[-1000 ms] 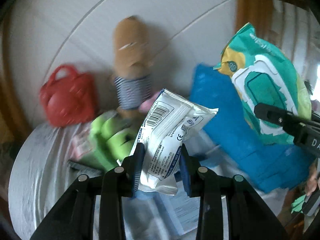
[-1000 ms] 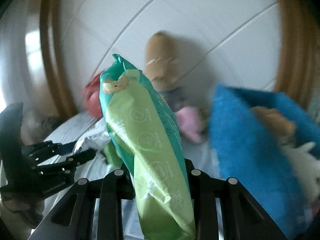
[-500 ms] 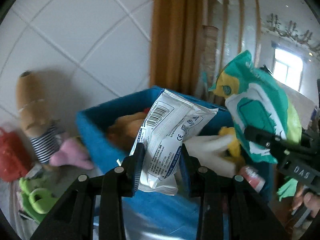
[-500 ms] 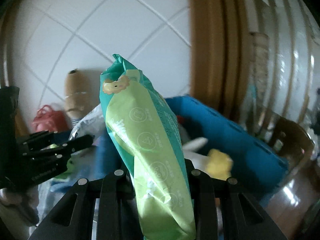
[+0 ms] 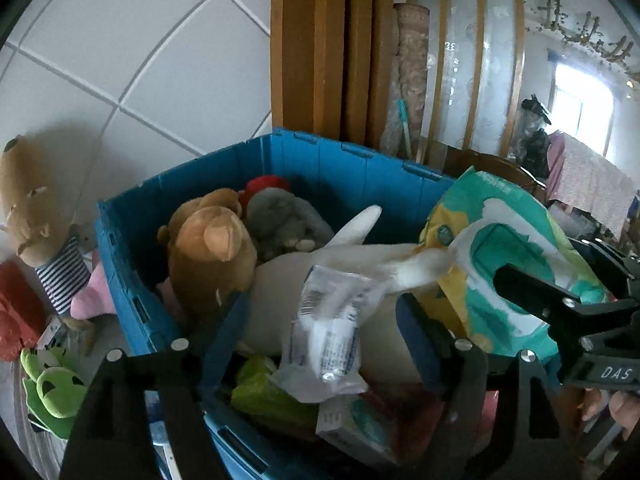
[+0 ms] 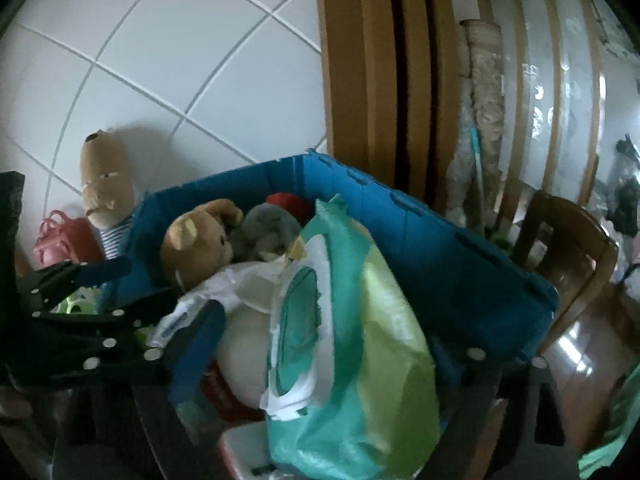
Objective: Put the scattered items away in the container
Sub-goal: 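Open both tools to drop the packs into the crate, then move both tools back toward the green frog plush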
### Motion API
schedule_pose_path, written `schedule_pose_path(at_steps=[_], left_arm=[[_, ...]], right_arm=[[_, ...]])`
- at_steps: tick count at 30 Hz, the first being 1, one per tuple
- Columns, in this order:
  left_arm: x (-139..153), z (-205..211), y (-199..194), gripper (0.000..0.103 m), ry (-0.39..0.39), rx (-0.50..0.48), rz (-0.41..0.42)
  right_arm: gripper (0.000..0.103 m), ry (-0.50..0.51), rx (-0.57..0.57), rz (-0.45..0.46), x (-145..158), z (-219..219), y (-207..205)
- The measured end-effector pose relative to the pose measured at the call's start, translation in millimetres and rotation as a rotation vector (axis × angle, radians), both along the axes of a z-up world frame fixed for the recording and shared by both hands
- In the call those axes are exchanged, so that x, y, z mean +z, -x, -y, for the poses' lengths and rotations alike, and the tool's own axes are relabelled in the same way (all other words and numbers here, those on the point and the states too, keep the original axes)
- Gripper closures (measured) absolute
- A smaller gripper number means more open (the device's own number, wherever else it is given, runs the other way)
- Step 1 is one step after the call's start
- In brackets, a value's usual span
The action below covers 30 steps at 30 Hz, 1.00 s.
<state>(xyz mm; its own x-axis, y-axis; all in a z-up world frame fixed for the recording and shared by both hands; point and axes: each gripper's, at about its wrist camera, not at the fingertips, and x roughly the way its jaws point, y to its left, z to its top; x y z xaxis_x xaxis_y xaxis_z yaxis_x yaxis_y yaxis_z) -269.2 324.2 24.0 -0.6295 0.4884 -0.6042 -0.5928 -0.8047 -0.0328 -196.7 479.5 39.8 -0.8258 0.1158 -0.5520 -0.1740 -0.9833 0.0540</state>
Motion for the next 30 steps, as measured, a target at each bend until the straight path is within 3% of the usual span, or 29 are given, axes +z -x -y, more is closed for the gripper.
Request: schedule_pose_path(at_steps=[2,14,22,30], left_arm=[[-4,1,2,0.027,0.001,0.009,0.007],[-5,41,-10,0.027,-0.019,0.073,-0.017],[-9,88,-22,0.027,-0.013,0.115,-0.033],[-11,162,-32,0.027,-0.015,0.186,-0.050]], right_arm=[[0.000,-0.004,-0.006,-0.002,-1,0,-1],[0.000,-0.086,-0.009,-0.161,35,27,-33],[0.000,-0.087,0.071,-0.158,36,80,-31],[0.000,-0.077,0.135,-0.141,28,152,-26]])
